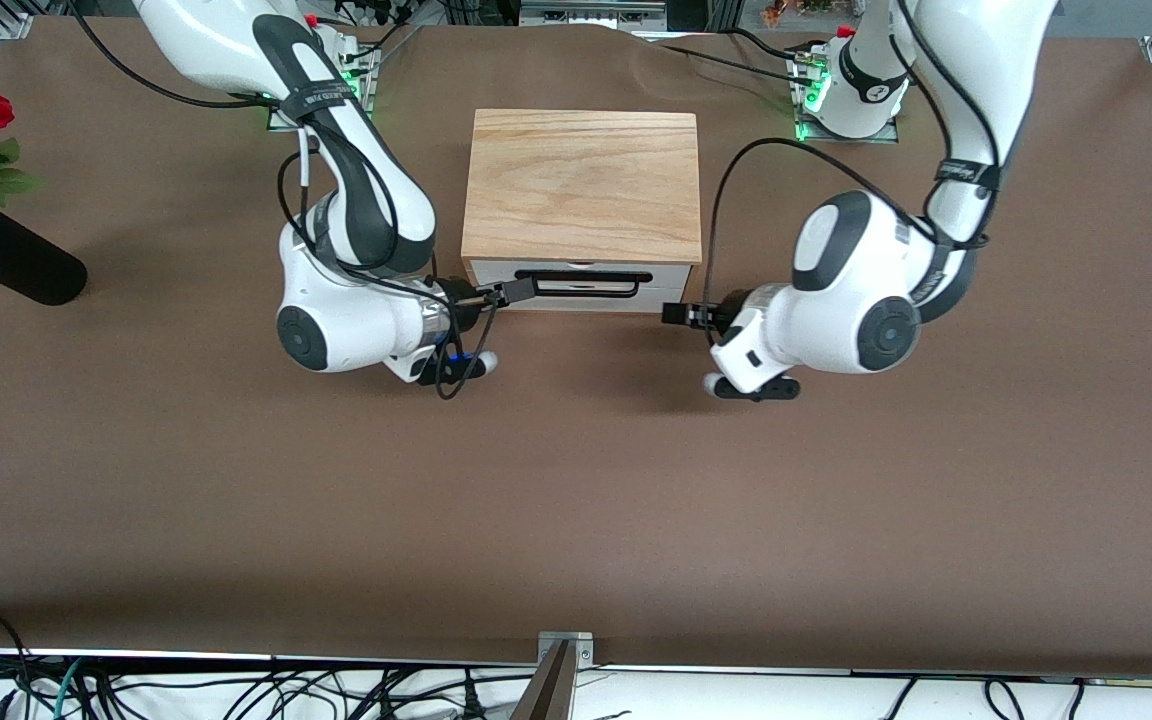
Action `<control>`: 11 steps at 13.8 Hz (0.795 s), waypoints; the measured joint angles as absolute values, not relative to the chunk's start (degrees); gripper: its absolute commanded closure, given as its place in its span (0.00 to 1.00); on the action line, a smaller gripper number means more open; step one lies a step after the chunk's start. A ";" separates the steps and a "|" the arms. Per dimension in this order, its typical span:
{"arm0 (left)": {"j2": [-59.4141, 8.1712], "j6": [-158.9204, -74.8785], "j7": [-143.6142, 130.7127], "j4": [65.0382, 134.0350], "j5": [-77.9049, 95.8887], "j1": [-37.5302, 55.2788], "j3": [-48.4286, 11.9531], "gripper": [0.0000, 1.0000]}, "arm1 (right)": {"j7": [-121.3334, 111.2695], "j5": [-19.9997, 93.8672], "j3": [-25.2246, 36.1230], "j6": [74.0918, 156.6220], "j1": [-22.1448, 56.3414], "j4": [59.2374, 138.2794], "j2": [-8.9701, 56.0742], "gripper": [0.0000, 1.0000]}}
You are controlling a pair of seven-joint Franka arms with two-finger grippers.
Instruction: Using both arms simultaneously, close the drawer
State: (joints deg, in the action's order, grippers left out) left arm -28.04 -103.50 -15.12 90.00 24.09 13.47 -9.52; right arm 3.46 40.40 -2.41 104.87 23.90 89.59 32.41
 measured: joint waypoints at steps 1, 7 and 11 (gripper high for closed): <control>-27.11 -103.36 -15.12 89.60 21.61 13.00 -9.52 0.00 | 3.45 40.28 -1.37 104.91 23.86 88.44 32.40 0.00; -16.76 -98.87 -15.24 88.90 3.08 11.85 -8.98 0.00 | 3.45 38.74 6.95 106.22 23.38 81.55 32.21 0.00; -9.98 -96.53 -10.13 88.92 -3.50 7.86 -8.27 0.00 | 3.40 32.88 12.45 106.91 23.28 78.84 31.93 0.00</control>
